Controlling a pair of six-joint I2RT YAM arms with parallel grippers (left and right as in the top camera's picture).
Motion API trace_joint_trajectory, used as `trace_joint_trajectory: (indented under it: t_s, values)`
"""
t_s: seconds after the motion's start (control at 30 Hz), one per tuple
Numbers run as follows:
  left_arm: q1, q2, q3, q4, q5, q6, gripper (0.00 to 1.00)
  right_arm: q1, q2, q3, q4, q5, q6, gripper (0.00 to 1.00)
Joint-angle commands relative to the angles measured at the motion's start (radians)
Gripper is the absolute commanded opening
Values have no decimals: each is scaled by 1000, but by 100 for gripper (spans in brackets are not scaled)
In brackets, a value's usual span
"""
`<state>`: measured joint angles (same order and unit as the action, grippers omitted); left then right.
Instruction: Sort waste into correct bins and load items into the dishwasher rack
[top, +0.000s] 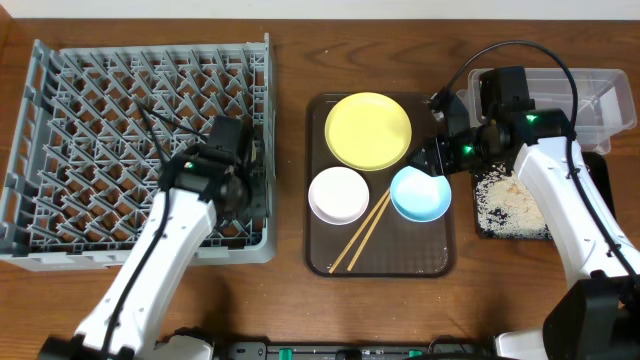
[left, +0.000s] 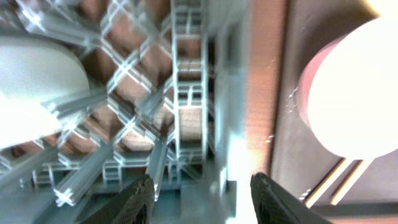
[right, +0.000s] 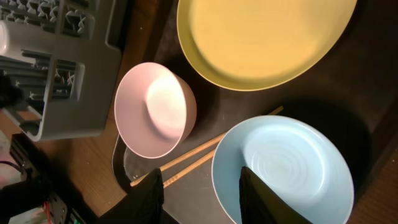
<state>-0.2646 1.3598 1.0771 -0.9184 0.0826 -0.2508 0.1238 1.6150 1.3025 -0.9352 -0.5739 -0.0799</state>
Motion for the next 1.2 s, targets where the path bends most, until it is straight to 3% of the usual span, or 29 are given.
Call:
trace_joint_trajectory:
  t_s: [0.0,0.23,0.57,0.93,1.17]
  values:
    - [-2,-63,32,72,-9,-9,53,-1,3,6,-1,2,4,38]
    - [-55,-46,32,266,16,-8,53,-1,3,6,-2,2,4,38]
    - [-173,185,32,287,67,53,53,-1,3,6,-4,2,4,38]
    - [-206,368,32,346,67,52,53,-1,3,6,-4,2,4,38]
    - [-206,408,32,368,67,52,41,-1,3,6,-4,2,4,38]
